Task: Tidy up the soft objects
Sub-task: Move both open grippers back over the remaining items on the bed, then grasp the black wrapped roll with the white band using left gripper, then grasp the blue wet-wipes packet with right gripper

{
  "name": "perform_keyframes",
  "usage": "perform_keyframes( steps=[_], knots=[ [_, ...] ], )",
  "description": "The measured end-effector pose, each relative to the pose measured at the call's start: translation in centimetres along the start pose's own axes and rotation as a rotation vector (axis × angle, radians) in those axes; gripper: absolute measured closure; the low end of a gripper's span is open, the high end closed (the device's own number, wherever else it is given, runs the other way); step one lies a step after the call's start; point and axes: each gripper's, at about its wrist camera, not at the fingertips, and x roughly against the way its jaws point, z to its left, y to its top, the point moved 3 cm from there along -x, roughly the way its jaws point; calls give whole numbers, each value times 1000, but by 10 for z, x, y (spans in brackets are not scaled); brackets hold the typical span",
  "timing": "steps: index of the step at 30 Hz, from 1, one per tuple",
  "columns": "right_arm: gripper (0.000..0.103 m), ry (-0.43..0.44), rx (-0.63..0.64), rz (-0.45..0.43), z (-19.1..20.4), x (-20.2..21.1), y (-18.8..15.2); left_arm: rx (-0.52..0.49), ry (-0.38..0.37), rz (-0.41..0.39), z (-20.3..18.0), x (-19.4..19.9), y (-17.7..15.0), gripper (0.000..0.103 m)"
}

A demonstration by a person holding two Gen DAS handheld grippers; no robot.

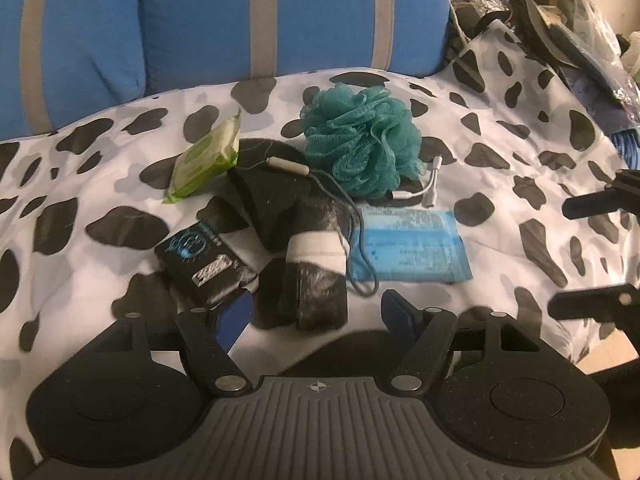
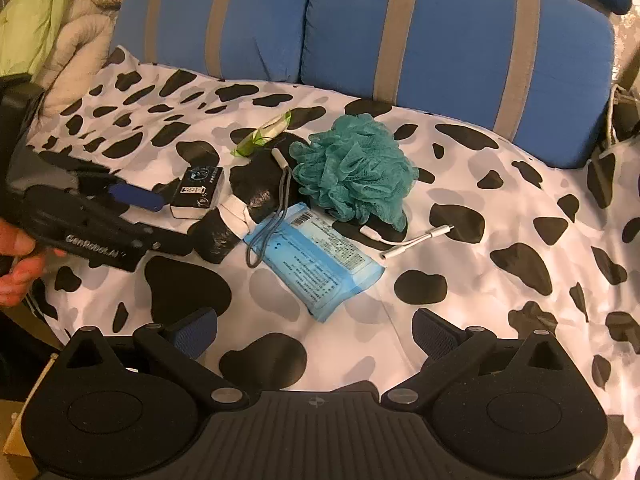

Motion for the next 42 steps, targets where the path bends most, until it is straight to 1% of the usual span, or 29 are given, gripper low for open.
perform_keyframes(
  steps=[2, 8, 11, 13, 15, 17, 21, 24, 28, 33, 36, 39, 42],
  knots=[
    [0, 3, 12, 1, 0, -2, 2, 0, -10, 5, 1, -9, 4, 33],
    [0, 37, 24, 6, -1, -5, 4, -13, -5, 34, 2, -38, 13, 33],
    [0, 18, 37, 10, -2, -8, 4, -17, -3, 31, 3, -46, 16, 36],
    [0, 10, 45, 9, -3, -9, 4, -18, -4, 32, 3, -48, 18, 41],
    [0, 7, 45, 9, -5, -10, 4, -6, -19, 44, 4, -51, 18, 60],
    [0, 2, 46, 16, -6, -12, 5, 10, -36, 52, 6, -54, 18, 60],
    [0, 20, 33, 25, -7, -13, 5, 3, -39, 55, 5, -55, 18, 61],
    [0, 34, 45, 24, -5, -16, 4, 28, -46, 54, 7, -49, 20, 61],
    [0, 16, 74, 21, -2, -23, 4, 42, -45, 15, 7, -30, 28, 61],
    [0, 49, 52, 48, -4, -34, 5, 63, -46, -25, 12, -9, 37, 61],
    [0, 103, 58, 43, 0, -39, 9, 72, -35, -27, 16, -1, 37, 61],
    [0, 131, 76, 25, 6, -42, 14, 58, -11, -27, 18, 6, 35, 61],
    [0, 119, 104, 19, 9, -50, 19, 56, 13, -24, 24, 12, 32, 61]
  ],
)
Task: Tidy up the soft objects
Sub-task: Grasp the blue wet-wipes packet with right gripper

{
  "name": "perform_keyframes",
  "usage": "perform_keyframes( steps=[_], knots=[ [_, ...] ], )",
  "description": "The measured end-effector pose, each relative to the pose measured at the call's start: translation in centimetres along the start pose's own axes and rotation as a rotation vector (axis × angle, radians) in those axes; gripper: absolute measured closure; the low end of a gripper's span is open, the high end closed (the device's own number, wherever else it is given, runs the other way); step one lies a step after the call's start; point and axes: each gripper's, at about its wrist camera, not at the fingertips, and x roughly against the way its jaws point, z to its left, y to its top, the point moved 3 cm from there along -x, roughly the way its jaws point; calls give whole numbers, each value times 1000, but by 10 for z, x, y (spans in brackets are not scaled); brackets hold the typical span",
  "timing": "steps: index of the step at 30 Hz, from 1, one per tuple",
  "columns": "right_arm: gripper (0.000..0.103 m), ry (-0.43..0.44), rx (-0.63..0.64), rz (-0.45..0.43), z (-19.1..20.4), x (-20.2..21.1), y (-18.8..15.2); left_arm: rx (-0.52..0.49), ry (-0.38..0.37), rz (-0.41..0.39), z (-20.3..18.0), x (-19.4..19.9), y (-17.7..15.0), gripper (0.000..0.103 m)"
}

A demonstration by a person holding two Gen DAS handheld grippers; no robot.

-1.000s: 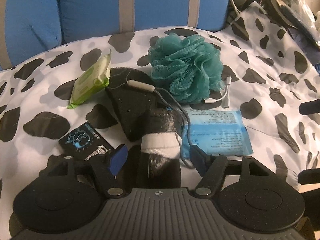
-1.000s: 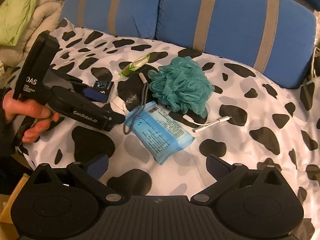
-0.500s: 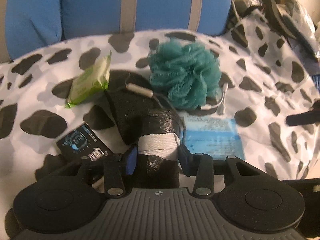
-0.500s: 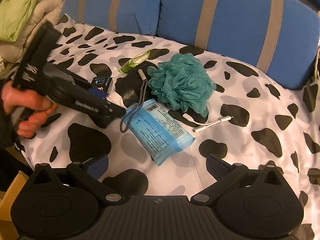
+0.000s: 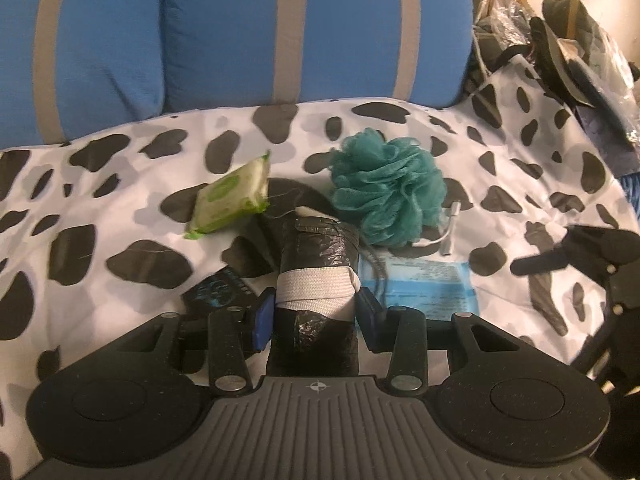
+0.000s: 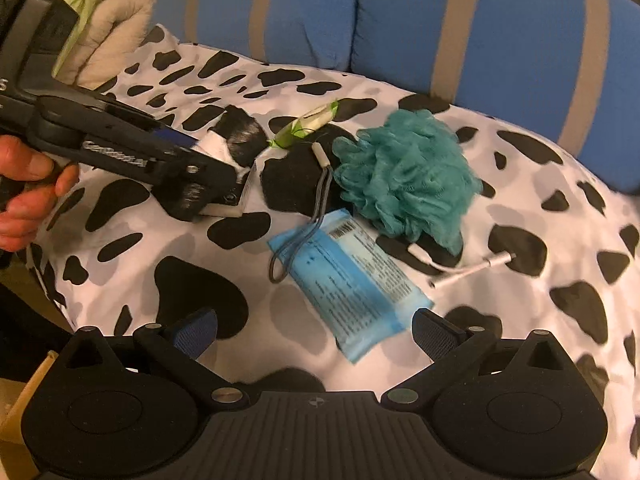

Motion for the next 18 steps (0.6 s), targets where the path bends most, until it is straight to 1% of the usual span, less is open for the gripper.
perform_keyframes(
  steps=[6, 11, 15, 16, 18],
  knots=[
    [0, -2, 67, 15, 0, -20, 8, 4, 13, 3, 11, 11, -5, 61],
    [1, -12, 145, 33, 0, -38, 12, 14, -8, -8, 16, 19, -6, 61],
    [1, -21, 152, 60, -7, -56, 15, 32, -29, -24, 19, 25, -4, 61],
    [4, -19, 151, 67, -9, -60, 16, 34, -31, -27, 19, 26, -4, 61],
    [7, -17, 154, 82, -12, -68, 18, 36, -36, -31, 20, 27, -2, 61]
  ],
)
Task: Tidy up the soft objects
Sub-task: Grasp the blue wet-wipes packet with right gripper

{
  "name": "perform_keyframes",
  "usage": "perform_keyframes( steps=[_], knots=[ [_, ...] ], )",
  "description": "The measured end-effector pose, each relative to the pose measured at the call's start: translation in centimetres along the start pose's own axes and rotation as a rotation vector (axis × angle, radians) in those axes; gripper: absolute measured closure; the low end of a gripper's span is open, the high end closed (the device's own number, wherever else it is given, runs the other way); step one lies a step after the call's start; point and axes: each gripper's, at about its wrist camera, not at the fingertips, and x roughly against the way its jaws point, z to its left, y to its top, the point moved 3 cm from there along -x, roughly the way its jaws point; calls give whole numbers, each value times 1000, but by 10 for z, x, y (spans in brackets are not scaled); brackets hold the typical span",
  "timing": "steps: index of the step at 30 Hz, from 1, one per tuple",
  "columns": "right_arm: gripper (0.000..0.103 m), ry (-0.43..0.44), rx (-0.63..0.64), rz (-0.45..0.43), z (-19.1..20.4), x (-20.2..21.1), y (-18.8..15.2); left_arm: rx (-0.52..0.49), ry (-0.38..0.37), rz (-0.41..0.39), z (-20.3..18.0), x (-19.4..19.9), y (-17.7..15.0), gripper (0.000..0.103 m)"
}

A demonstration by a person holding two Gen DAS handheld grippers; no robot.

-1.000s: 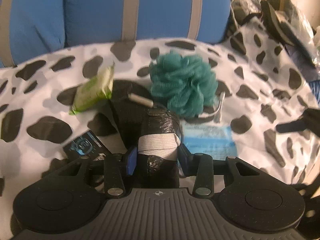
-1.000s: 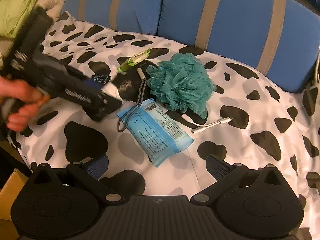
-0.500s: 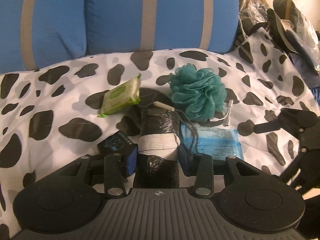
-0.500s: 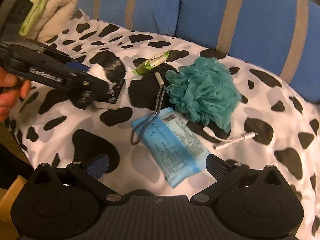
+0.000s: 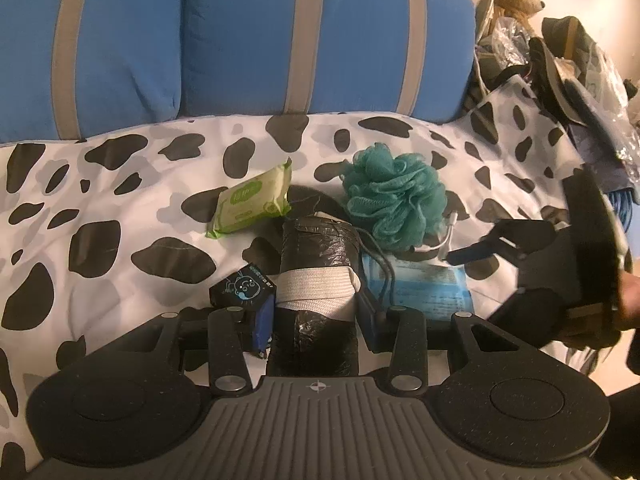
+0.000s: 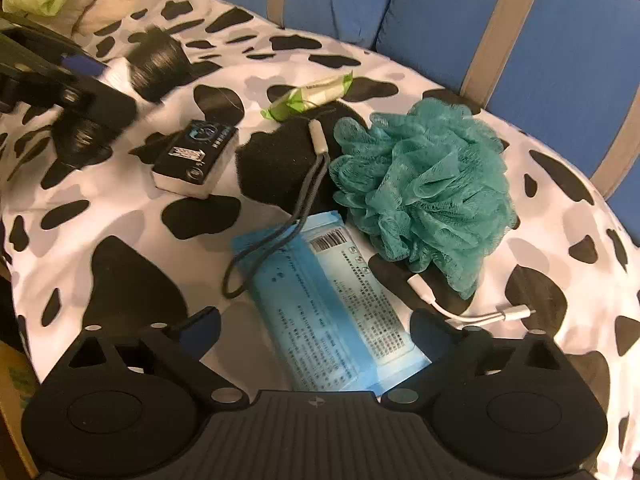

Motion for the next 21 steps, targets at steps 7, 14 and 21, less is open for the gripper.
perform_keyframes(
  steps=[7, 14, 21],
  knots=[
    [16, 26, -79, 44, -14, -16, 1, 4, -10, 2, 1, -2, 1, 61],
    [23, -5, -171, 122, -10, -5, -9, 12, 10, -9, 1, 1, 6, 61],
    [21, 41, -133, 206, 13, 10, -27, 31, 20, -18, 4, 7, 5, 61]
  ],
)
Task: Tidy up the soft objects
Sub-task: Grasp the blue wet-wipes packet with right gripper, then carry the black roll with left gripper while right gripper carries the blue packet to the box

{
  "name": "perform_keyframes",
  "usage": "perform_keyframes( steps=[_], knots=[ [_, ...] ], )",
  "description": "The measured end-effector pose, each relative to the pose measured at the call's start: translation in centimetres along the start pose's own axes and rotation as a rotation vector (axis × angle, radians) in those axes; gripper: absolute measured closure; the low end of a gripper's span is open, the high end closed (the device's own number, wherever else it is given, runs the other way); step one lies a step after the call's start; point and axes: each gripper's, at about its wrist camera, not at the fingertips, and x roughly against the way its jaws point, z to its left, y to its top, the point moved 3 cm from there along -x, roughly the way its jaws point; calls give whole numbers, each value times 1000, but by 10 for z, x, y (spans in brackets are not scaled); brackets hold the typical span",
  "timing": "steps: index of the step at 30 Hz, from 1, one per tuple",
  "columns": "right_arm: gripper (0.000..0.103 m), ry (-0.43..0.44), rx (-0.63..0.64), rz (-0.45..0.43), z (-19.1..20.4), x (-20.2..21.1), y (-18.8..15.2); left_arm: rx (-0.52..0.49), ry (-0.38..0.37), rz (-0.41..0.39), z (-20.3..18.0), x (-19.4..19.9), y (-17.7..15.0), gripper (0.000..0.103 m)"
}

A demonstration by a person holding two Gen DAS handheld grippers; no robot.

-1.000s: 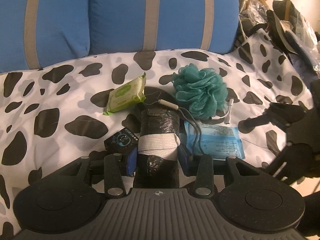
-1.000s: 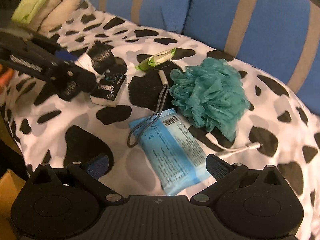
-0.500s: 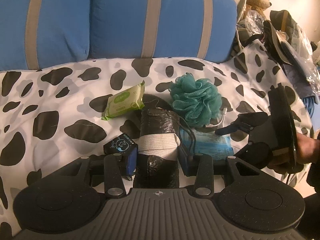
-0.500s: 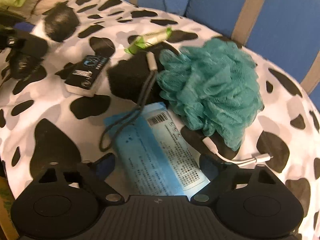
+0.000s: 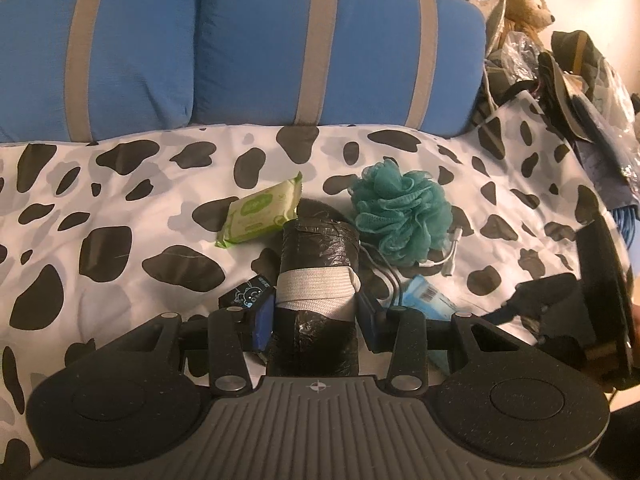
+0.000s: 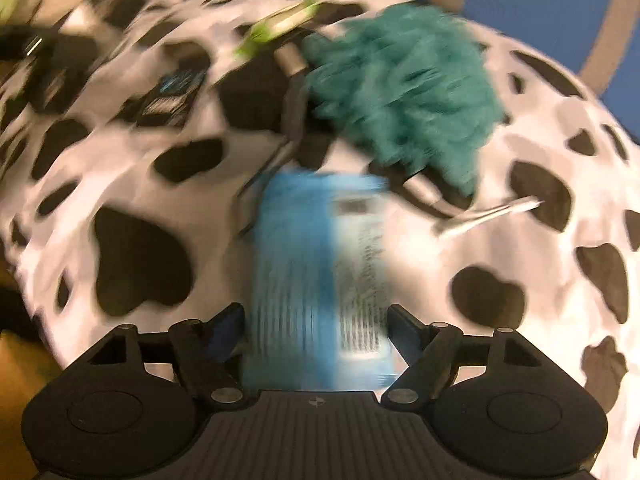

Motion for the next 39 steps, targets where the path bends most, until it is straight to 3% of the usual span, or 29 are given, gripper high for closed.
perform_keyframes(
  steps=[8, 19, 39],
  knots=[
    [22, -22, -35, -91, -8, -7, 8, -7, -8, 13, -1, -3, -1, 61],
    [35, -60, -61, -117, -4, -4, 15, -14, -17, 23, -7, -2, -8, 61],
    [36, -52, -166, -194, -8, 55, -16, -8, -14, 42, -33, 18, -32, 61]
  ],
)
